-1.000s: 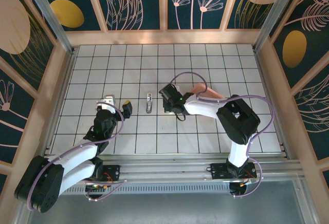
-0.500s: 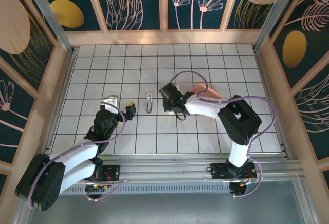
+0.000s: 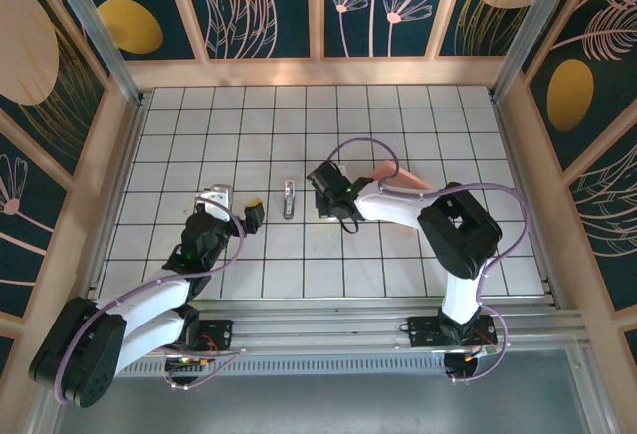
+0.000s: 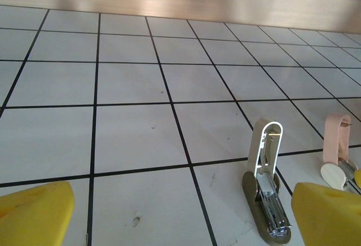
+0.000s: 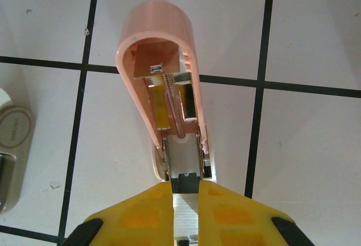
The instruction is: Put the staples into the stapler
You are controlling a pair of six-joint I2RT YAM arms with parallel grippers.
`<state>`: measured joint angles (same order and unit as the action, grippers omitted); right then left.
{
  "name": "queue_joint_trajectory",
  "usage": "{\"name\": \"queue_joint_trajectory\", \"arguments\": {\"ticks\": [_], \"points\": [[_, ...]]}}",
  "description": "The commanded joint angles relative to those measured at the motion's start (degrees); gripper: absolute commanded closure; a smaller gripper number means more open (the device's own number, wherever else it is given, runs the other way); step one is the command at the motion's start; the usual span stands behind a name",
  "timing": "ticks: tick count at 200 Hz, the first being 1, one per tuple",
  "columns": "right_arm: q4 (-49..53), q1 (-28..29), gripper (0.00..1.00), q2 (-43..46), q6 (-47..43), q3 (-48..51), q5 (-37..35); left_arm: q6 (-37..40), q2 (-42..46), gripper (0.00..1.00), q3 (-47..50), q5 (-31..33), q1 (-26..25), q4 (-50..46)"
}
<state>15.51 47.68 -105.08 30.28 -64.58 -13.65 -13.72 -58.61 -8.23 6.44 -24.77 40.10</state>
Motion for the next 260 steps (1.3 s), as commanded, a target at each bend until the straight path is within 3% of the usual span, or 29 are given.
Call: {"name": "queue_joint_trajectory", "arguments": {"ticks": [1, 260], "points": [[1.5, -0.2, 0.87, 0.0, -1.1, -1.7, -1.9, 0.8, 0.0, 0.02, 0.0, -0.3, -0.2, 1.7], [0.5, -0.7, 0.87, 0.5, -3.5, 1.0, -2.0, 1.0, 1.2, 0.02, -0.6, -0.7, -0.2, 0.5]]}}
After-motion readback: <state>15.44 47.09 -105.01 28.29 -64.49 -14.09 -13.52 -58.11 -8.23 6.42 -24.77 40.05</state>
